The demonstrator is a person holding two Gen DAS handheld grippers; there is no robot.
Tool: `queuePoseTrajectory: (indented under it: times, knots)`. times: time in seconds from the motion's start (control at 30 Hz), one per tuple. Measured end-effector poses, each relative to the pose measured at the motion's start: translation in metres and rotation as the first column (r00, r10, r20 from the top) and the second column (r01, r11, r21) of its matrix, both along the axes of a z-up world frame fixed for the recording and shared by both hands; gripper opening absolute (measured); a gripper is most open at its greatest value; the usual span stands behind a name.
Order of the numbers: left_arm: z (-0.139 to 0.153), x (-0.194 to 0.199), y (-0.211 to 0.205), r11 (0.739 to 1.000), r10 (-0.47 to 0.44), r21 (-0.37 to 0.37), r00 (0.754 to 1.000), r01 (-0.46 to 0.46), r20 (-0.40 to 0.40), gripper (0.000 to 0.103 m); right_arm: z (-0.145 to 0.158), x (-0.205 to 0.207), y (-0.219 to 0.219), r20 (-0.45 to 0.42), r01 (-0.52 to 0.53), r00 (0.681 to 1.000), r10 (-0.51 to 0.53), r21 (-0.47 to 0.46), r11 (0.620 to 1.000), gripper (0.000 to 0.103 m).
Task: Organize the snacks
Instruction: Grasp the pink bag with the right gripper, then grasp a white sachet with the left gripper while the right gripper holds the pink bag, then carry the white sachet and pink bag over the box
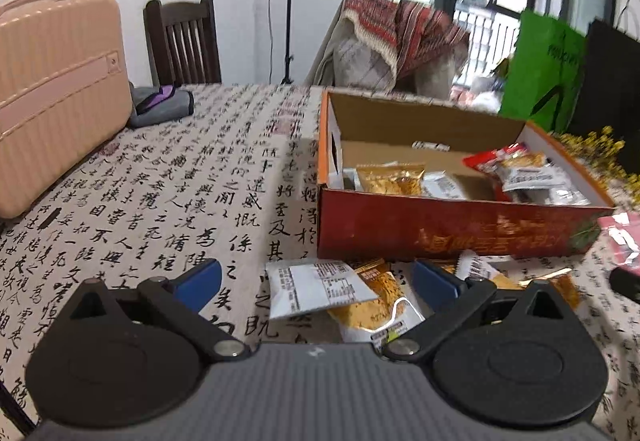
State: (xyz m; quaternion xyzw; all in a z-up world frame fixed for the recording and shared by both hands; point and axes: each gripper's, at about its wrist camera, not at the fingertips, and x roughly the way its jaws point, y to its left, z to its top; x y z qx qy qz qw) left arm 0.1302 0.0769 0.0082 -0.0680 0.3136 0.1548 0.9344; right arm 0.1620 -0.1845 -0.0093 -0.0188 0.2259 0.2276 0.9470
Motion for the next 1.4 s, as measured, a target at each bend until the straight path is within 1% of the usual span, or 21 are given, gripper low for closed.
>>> queuePoseTrajectory:
  times: [0.07, 0.13, 0.23, 0.3, 0.33, 0.37, 0.4, 0.47, 0.5, 0.57, 0.73, 0.87, 1.1, 1.27, 1.4]
  knots:
    - [-0.007, 0.013, 0.001, 1.0, 0.027, 0.001, 0.999, -0.027, -0.037, 0.103, -0.002, 0.002, -0.003, -0.001, 0.012, 1.0, -0.012, 0.012, 1.0, 0.08]
    - [-0.014, 0.021, 0.005, 0.998, 0.053, -0.013, 0.997, -0.054, -0.061, 0.103, -0.003, 0.004, -0.006, -0.004, 0.022, 1.0, -0.022, 0.024, 0.999, 0.08]
    - [-0.023, 0.025, 0.01, 0.996, 0.082, -0.027, 0.994, -0.084, -0.074, 0.103, -0.007, 0.008, -0.011, -0.017, 0.039, 0.999, -0.038, 0.042, 0.998, 0.08]
    - [-0.026, 0.026, 0.013, 0.995, 0.089, -0.04, 0.994, -0.092, -0.07, 0.099, -0.008, 0.01, -0.014, -0.022, 0.05, 0.999, -0.049, 0.055, 0.997, 0.08]
    - [-0.026, 0.027, 0.014, 0.995, 0.093, -0.042, 0.993, -0.096, -0.072, 0.095, -0.009, 0.011, -0.015, -0.025, 0.055, 0.998, -0.054, 0.059, 0.997, 0.08]
    - [-0.027, 0.028, 0.015, 0.994, 0.094, -0.045, 0.993, -0.097, -0.073, 0.089, -0.009, 0.012, -0.016, -0.028, 0.058, 0.998, -0.056, 0.062, 0.996, 0.08]
    - [-0.028, 0.028, 0.017, 0.994, 0.092, -0.054, 0.993, -0.096, -0.074, 0.086, -0.01, 0.012, -0.016, -0.029, 0.058, 0.998, -0.057, 0.063, 0.996, 0.08]
    - [-0.029, 0.029, 0.019, 0.993, 0.087, -0.076, 0.993, -0.093, -0.075, 0.076, -0.011, 0.012, -0.017, -0.03, 0.058, 0.998, -0.056, 0.067, 0.996, 0.081]
    - [-0.03, 0.028, 0.02, 0.992, 0.083, -0.09, 0.994, -0.089, -0.069, 0.073, -0.011, 0.012, -0.017, -0.03, 0.058, 0.998, -0.056, 0.07, 0.996, 0.081]
    - [-0.032, 0.027, 0.022, 0.99, 0.078, -0.11, 0.995, -0.085, -0.061, 0.062, -0.012, 0.013, -0.017, -0.033, 0.059, 0.998, -0.057, 0.075, 0.995, 0.081]
    - [-0.031, 0.023, 0.026, 0.988, 0.076, -0.134, 0.996, -0.082, -0.047, 0.054, -0.013, 0.014, -0.017, -0.041, 0.065, 0.997, -0.062, 0.074, 0.995, 0.081]
    - [-0.03, 0.02, 0.029, 0.985, 0.087, -0.146, 0.995, -0.092, -0.04, 0.053, -0.013, 0.015, -0.018, -0.041, 0.069, 0.997, -0.066, 0.076, 0.995, 0.081]
    - [-0.024, 0.006, 0.03, 0.986, 0.094, -0.137, 0.995, -0.095, -0.014, 0.051, -0.014, 0.015, -0.019, -0.038, 0.069, 0.997, -0.066, 0.079, 0.995, 0.081]
    - [-0.016, -0.009, 0.027, 0.989, 0.081, -0.13, 0.996, -0.077, 0.023, 0.051, -0.014, 0.012, -0.018, -0.032, 0.065, 0.998, -0.063, 0.08, 0.995, 0.081]
    - [-0.004, -0.022, 0.024, 0.991, 0.066, -0.124, 0.996, -0.058, 0.065, 0.051, -0.009, 0.008, -0.016, -0.011, 0.054, 0.999, -0.053, 0.072, 0.996, 0.081]
